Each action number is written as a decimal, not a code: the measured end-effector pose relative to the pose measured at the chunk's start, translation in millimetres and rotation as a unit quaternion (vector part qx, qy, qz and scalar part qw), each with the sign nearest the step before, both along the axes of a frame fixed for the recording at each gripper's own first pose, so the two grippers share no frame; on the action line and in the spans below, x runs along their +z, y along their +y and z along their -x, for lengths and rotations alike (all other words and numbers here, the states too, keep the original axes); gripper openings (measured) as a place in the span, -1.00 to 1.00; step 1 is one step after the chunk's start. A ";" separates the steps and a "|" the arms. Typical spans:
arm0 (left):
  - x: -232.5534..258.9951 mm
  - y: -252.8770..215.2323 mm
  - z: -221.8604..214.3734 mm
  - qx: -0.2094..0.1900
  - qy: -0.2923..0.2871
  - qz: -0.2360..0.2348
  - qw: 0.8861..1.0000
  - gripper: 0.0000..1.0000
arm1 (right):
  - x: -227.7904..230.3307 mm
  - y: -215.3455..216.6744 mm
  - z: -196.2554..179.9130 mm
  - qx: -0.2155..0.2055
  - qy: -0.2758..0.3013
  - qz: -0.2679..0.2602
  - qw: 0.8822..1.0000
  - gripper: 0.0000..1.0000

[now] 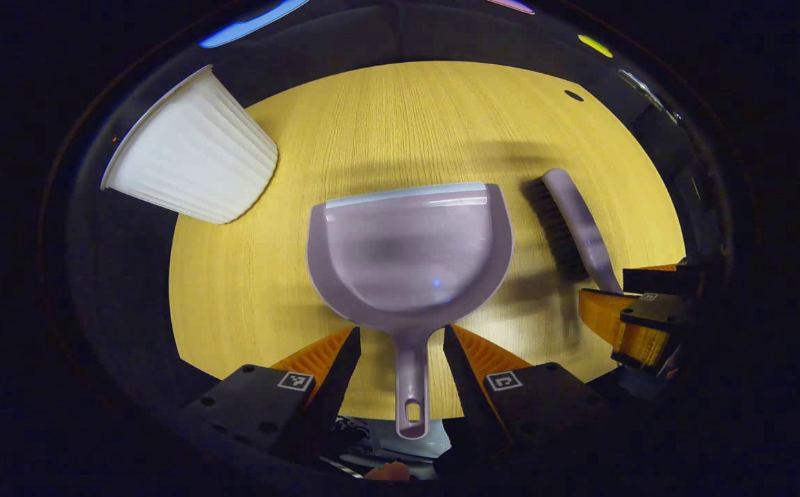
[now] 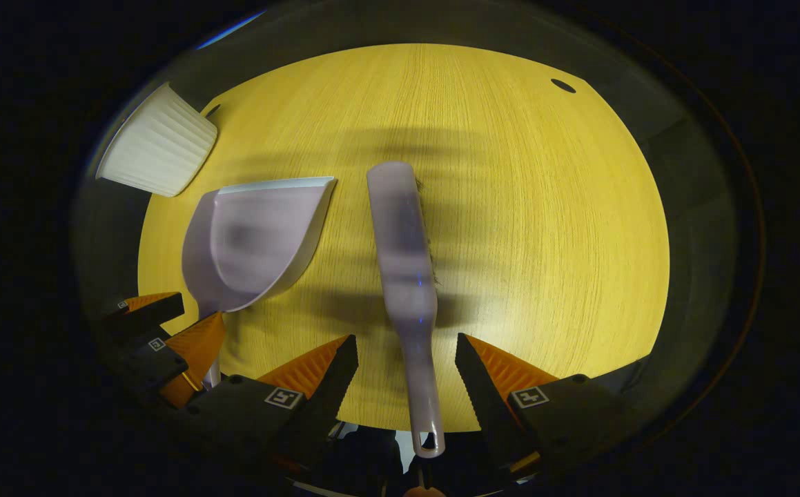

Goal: Pick up the small broom and dustpan from the desktop, sweep the trash into the dustpan with the broom, and then empty the trash into the garbage bin.

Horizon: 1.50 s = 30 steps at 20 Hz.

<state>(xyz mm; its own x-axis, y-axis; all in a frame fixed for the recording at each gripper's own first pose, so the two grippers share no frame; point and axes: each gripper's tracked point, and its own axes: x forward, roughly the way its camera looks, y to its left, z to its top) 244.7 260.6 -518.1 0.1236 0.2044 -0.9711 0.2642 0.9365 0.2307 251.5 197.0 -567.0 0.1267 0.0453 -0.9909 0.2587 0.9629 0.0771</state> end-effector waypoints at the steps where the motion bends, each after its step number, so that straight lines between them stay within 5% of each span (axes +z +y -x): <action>1: 8.4 -1.9 -1.4 -0.005 -0.007 0.000 1.000 0.47 | 7.7 -1.4 -2.4 0.003 -0.009 0.002 1.000 0.91; 9: 83.1 -28.7 -3.5 -0.062 -0.123 0.018 0.990 0.47 | 93.9 -17.6 -4.4 0.008 -0.121 0.017 0.992 0.90; 13: 164.9 -57.8 4.5 -0.082 -0.256 0.072 0.961 0.46 | 178.0 -36.1 7.7 0.012 -0.226 0.055 0.972 0.89; 18: 260.2 -95.6 30.8 -0.095 -0.394 0.128 0.905 0.46 | 292.6 -51.9 47.2 -0.002 -0.371 0.129 0.920 0.89; 24: 335.3 -135.4 58.6 -0.072 -0.499 0.154 0.850 0.43 | 393.7 -67.5 82.1 0.038 -0.534 0.192 0.823 0.87; 26: 365.8 -146.1 72.8 -0.053 -0.532 0.151 0.831 0.43 | 407.4 -76.0 96.9 0.050 -0.548 0.191 0.813 0.88; 28: 395.6 -165.9 88.6 -0.047 -0.582 0.169 0.794 0.43 | 432.7 -93.9 110.6 0.051 -0.581 0.207 0.785 0.87; 30: 409.2 -168.8 107.4 -0.044 -0.600 0.135 0.788 0.49 | 440.2 -97.6 123.0 0.040 -0.597 0.200 0.776 0.87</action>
<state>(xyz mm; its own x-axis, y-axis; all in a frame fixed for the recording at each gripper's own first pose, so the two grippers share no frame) 137.3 91.8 -108.9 0.9872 -0.0492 -0.1517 0.0736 0.9844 0.1599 128.5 99.4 -126.8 0.9777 -0.1806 -0.1068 0.1709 0.9808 -0.0940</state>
